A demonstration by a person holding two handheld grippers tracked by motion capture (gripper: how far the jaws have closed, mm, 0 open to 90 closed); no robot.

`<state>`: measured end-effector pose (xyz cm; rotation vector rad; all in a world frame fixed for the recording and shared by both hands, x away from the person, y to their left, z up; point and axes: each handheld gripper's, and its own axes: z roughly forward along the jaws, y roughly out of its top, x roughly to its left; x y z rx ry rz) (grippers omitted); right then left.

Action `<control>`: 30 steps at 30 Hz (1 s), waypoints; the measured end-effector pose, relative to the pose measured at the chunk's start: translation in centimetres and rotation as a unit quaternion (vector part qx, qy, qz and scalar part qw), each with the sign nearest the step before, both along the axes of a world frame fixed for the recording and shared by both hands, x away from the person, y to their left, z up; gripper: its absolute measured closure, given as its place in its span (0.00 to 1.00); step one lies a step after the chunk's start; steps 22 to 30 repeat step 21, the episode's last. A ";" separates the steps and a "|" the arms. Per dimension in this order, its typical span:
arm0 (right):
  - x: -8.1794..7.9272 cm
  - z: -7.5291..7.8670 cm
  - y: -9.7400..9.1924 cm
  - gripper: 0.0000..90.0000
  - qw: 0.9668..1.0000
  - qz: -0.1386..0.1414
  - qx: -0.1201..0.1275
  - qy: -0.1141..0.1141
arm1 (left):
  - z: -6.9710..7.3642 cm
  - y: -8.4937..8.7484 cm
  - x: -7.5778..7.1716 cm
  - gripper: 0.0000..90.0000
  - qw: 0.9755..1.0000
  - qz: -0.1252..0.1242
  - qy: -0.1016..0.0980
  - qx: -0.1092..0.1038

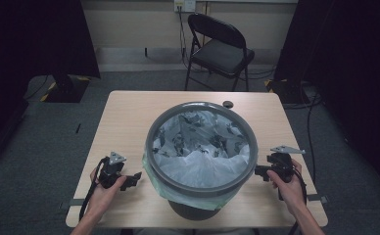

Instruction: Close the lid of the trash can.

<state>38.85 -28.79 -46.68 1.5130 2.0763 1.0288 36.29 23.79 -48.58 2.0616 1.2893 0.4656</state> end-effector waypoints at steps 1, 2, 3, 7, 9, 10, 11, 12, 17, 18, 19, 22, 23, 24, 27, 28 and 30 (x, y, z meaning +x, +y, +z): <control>0.0 -0.4 0.1 0.18 1.000 -0.003 -0.008 0.004 | -0.7 0.1 0.0 0.19 1.000 0.007 0.009 0.000; 0.1 -0.8 0.2 0.18 1.000 -0.005 -0.016 0.006 | -0.7 0.1 -0.1 0.18 1.000 0.006 0.003 0.011; 0.2 -1.2 0.3 0.18 1.000 -0.006 -0.024 0.010 | -0.8 0.0 -0.2 0.19 1.000 0.007 0.000 0.020; 0.5 -2.1 0.5 0.18 0.997 -0.047 -0.050 0.019 | -1.3 0.0 -0.4 0.16 1.000 0.016 -0.018 0.009; 0.6 -2.6 0.4 0.18 0.997 -0.061 -0.052 0.020 | -1.4 0.0 -0.4 0.14 1.000 0.015 -0.025 0.004; 0.6 -2.7 0.3 0.18 0.997 -0.061 -0.055 0.013 | -1.4 0.0 -0.4 0.14 1.000 0.015 -0.025 0.004; 0.6 -2.8 0.3 0.18 0.996 -0.063 -0.057 0.010 | -1.6 0.1 -0.5 0.12 0.999 0.019 -0.033 0.002; 0.6 -2.9 0.3 0.17 0.996 -0.065 -0.060 0.004 | -1.6 0.1 -0.5 0.11 0.999 0.020 -0.033 0.002; 0.4 -3.3 0.5 0.15 0.995 -0.072 -0.064 -0.012 | -1.6 0.1 -0.5 0.11 0.999 0.020 -0.034 0.002; 0.4 -3.3 0.5 0.15 0.995 -0.073 -0.064 -0.012 | -1.6 0.1 -0.5 0.11 0.999 0.020 -0.034 0.002; 0.4 -3.3 0.5 0.15 0.995 -0.073 -0.064 -0.012 | -1.6 0.1 -0.5 0.11 0.999 0.020 -0.034 0.002; 0.4 -3.3 0.6 0.15 0.995 -0.073 -0.063 -0.012 | -1.6 0.1 -0.5 0.11 0.999 0.020 -0.034 0.002; 0.4 -3.3 0.6 0.15 0.995 -0.073 -0.063 -0.012 | -1.6 0.1 -0.5 0.11 0.999 0.020 -0.034 0.002; 0.4 -3.3 0.6 0.15 0.995 -0.073 -0.063 -0.012 | -1.6 0.1 -0.5 0.11 0.999 0.020 -0.034 0.002; 0.4 -3.3 0.6 0.15 0.995 -0.073 -0.063 -0.012 | -1.6 0.1 -0.5 0.11 0.999 0.020 -0.034 0.002; 0.4 -3.3 0.6 0.15 0.995 -0.073 -0.063 -0.012 | -1.6 0.1 -0.5 0.11 0.999 0.020 -0.034 0.002; 0.4 -3.3 0.6 0.15 0.995 -0.073 -0.063 -0.012 | -1.6 0.1 -0.5 0.11 0.999 0.020 -0.034 0.002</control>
